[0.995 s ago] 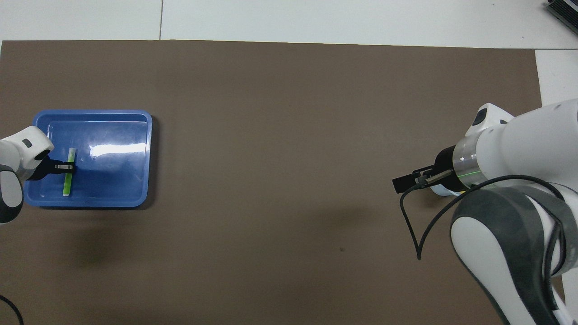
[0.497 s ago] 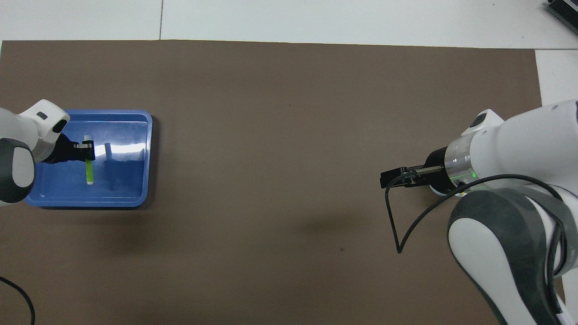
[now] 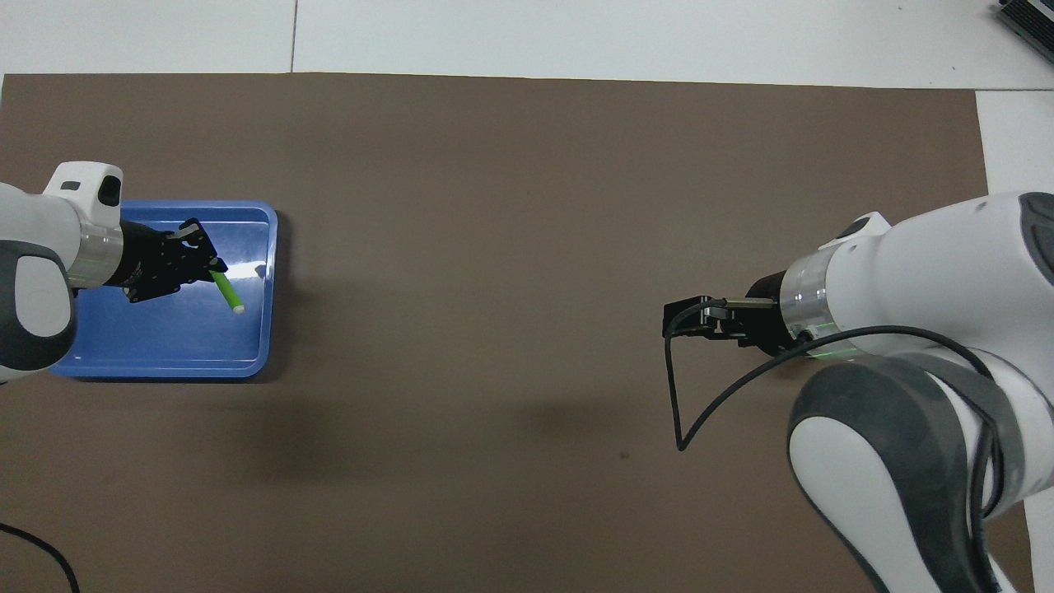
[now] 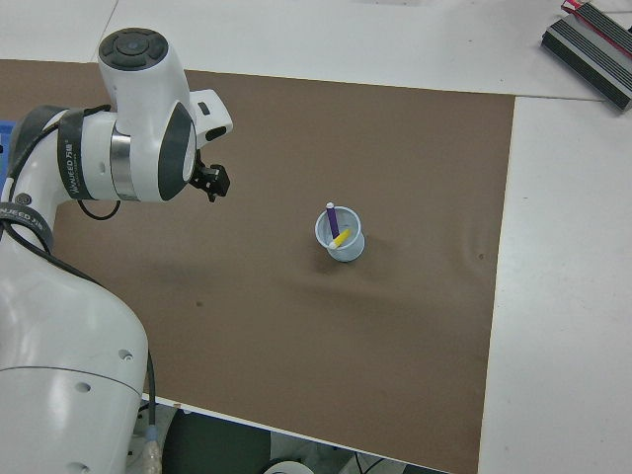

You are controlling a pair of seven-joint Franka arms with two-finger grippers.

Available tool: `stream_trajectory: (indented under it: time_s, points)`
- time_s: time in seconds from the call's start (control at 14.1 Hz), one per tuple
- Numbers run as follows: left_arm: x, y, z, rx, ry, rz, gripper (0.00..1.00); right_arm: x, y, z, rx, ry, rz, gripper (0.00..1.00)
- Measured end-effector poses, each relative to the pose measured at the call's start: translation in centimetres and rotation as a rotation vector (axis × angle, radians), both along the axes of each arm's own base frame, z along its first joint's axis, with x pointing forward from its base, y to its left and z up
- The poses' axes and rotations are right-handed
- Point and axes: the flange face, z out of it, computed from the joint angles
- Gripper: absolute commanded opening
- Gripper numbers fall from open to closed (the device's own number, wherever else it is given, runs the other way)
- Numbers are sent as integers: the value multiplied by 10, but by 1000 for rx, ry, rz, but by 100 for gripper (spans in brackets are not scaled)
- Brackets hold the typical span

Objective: Transfer and insert pens with both arms
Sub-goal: 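Lift the green pen toward the right gripper with the left gripper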

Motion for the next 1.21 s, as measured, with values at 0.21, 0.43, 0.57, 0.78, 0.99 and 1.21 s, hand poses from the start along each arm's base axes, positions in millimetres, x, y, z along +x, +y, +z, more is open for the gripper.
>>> stream_trajectory:
  time_s: [0.21,0.43,0.57,0.78,0.99,1.21]
  points:
    - [-7,-41,25,-87,43,188,0,2,6,2,48,0,-88,100]
    - [-15,-81,42,-186,102,357,0,3,13,3,86,11,-160,100]
    - [-23,-101,50,-248,145,444,0,3,20,4,112,3,-178,100]
    - [-40,-119,62,-347,200,538,0,3,27,8,164,-5,-203,100]
    - [-68,-136,77,-420,249,624,0,-2,57,14,202,-34,-251,100]
    - [-95,-162,83,-469,253,743,0,-13,106,21,261,-92,-347,100]
